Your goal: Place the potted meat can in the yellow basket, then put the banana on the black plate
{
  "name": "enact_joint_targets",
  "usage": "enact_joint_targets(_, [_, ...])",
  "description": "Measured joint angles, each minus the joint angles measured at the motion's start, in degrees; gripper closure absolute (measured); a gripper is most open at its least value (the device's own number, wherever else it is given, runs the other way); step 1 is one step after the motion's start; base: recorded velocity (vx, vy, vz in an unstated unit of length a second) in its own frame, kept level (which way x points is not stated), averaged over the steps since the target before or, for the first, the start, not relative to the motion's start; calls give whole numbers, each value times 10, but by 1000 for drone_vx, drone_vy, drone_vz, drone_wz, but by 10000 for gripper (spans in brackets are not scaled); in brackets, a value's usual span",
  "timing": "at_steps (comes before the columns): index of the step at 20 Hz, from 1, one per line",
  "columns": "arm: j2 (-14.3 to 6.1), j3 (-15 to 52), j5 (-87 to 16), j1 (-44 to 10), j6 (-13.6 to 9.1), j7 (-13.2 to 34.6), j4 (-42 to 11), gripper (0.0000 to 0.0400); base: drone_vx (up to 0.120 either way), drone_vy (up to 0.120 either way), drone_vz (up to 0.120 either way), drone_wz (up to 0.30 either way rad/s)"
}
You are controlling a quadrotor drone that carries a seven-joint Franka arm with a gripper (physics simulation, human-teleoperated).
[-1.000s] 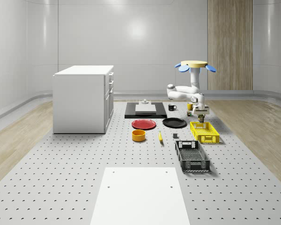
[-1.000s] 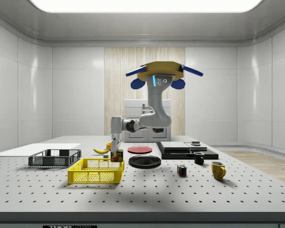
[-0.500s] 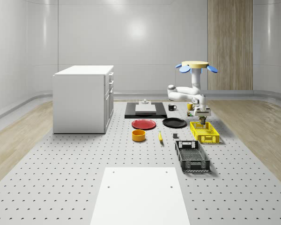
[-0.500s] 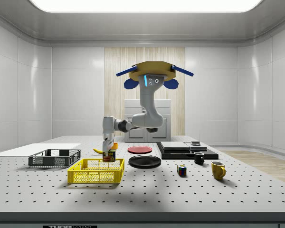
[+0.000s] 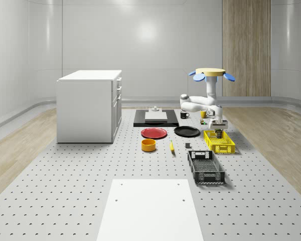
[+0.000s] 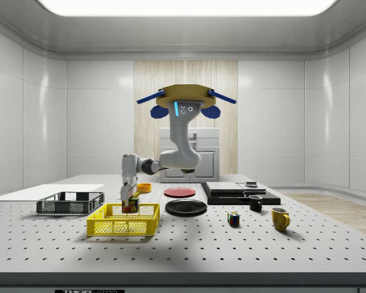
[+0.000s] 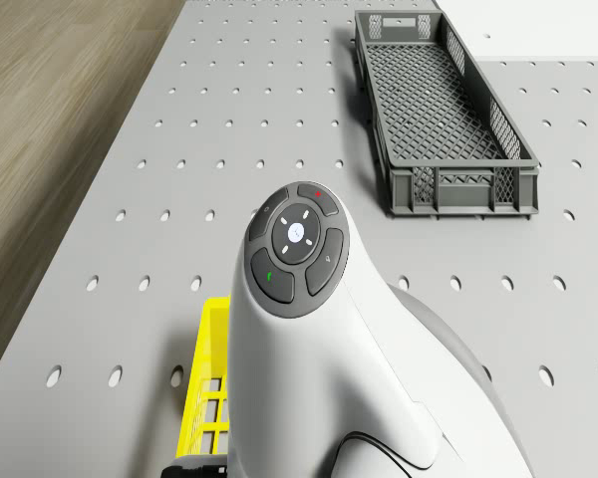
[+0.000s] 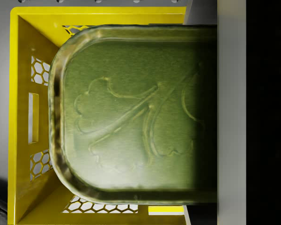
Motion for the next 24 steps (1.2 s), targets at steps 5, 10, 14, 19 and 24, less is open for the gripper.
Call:
enact_joint_targets(5, [-4,-22,-20,-2,10,0,3,118,0,0,0,0])
enact_joint_targets(10, [-8,-62,-58,-7,25,-1,11,118,0,0,0,0])
enact_joint_targets(14, [-9,-94,-88,-11,36,-1,19,110,0,0,0,0])
enact_joint_targets(19, [-7,-100,-93,-12,37,-1,21,29,0,0,48,0])
enact_joint_targets(24, [-5,-95,-89,-10,35,-2,20,8,16,-8,120,0])
